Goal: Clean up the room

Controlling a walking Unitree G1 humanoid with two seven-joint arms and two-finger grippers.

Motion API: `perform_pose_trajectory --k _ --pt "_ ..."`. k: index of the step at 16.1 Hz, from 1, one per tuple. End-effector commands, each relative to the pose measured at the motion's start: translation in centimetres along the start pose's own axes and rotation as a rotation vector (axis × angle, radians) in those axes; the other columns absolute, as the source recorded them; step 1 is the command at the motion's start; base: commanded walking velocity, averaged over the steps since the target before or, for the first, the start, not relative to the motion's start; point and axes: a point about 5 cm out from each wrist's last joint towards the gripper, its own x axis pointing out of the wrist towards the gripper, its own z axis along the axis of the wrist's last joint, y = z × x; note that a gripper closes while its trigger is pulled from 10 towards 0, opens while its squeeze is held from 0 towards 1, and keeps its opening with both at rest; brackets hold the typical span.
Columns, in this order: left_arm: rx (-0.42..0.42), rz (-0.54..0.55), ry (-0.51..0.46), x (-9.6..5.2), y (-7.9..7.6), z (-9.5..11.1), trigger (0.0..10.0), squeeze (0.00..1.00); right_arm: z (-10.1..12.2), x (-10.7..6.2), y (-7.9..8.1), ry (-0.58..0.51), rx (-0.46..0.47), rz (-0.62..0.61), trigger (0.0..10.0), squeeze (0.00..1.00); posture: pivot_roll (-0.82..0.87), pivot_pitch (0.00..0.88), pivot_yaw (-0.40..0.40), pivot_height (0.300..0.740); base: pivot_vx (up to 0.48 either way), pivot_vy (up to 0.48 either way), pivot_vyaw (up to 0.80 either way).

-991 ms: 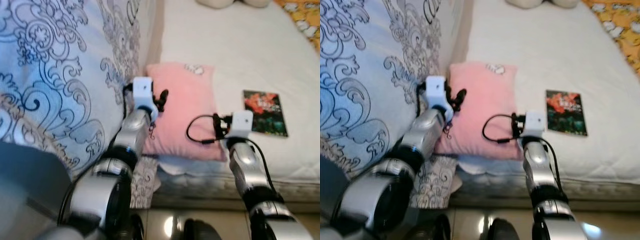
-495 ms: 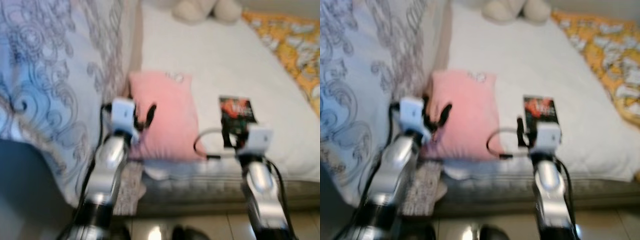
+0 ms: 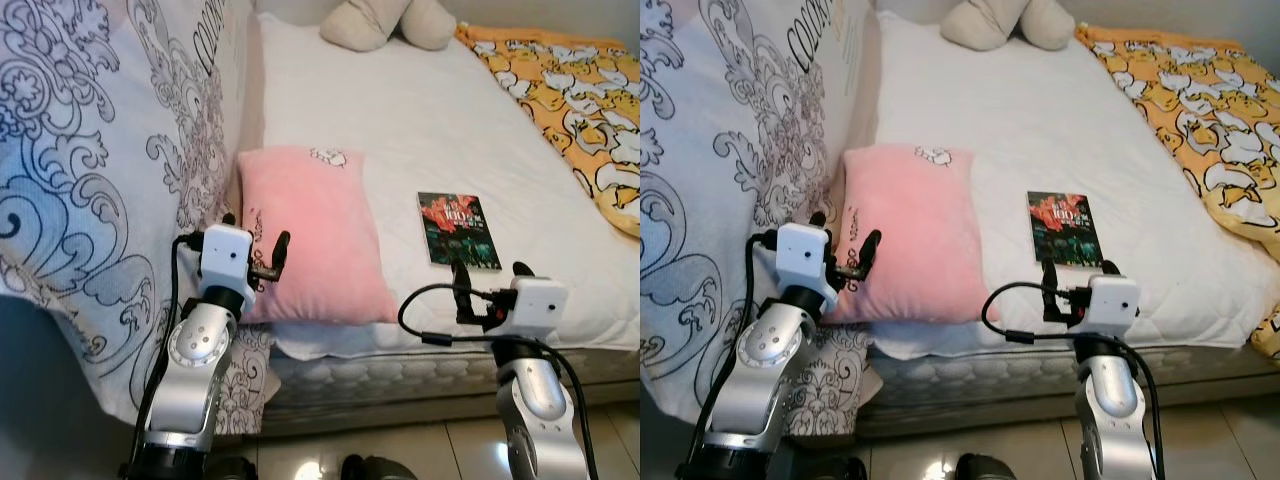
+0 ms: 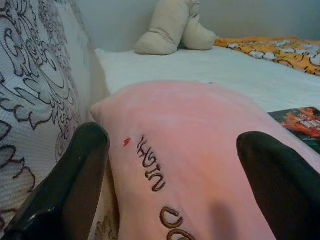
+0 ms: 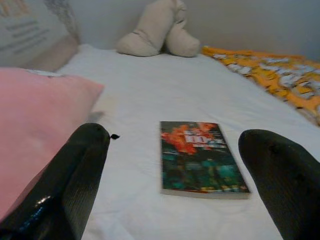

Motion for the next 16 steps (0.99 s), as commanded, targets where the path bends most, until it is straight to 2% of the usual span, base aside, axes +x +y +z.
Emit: perform_pose_trajectory --k 1,2,3,4,8,11,13,16 --pt "-0.036 0.022 0.004 0.0 0.7 0.2 10.0 1.0 0.3 0.5 -0.1 0.002 0.029 0.021 10.0 1.0 0.03 0.0 -0.071 0.74 0.0 0.0 0.0" --pt "-0.066 -0.008 -0.005 0.0 0.5 0.4 10.0 1.0 0.0 0.8 0.2 0.036 0.04 0.052 10.0 1.0 0.03 0.0 -0.068 0.74 0.0 0.0 0.0" --pt "-0.061 -0.031 -0.01 0.1 0.2 0.5 10.0 1.0 0.0 1.1 0.5 0.039 0.025 0.06 10.0 1.0 0.03 0.0 -0.063 0.74 0.311 -0.36 0.0" --pt "-0.07 -0.058 -0.008 0.4 -0.3 0.5 10.0 0.0 0.0 1.8 1.0 0.044 0.006 0.064 10.0 0.0 0.02 0.0 -0.058 0.74 0.315 -0.356 0.0" --pt "-0.076 -0.04 0.007 1.3 0.2 0.4 10.0 0.0 -0.2 2.5 1.8 0.056 0.017 0.075 10.0 0.0 0.01 0.0 -0.039 0.74 0.322 -0.352 0.0" --pt "-0.084 -0.054 -0.006 2.7 0.2 0.8 10.0 0.0 0.1 3.4 2.3 0.038 0.023 0.089 10.0 0.0 0.0 0.0 -0.019 0.74 0.329 -0.346 0.0" --pt "-0.114 -0.044 -0.007 3.6 0.2 0.9 10.0 0.0 0.5 4.1 2.2 0.02 0.025 0.075 10.0 0.0 -0.02 0.0 -0.009 0.74 0.338 -0.336 0.0" --pt "-0.157 -0.04 0.029 3.6 0.0 -0.1 10.0 0.0 0.5 3.9 1.6 0.02 0.014 0.063 10.0 0.0 -0.04 0.0 0.003 0.74 0.346 -0.329 0.0"
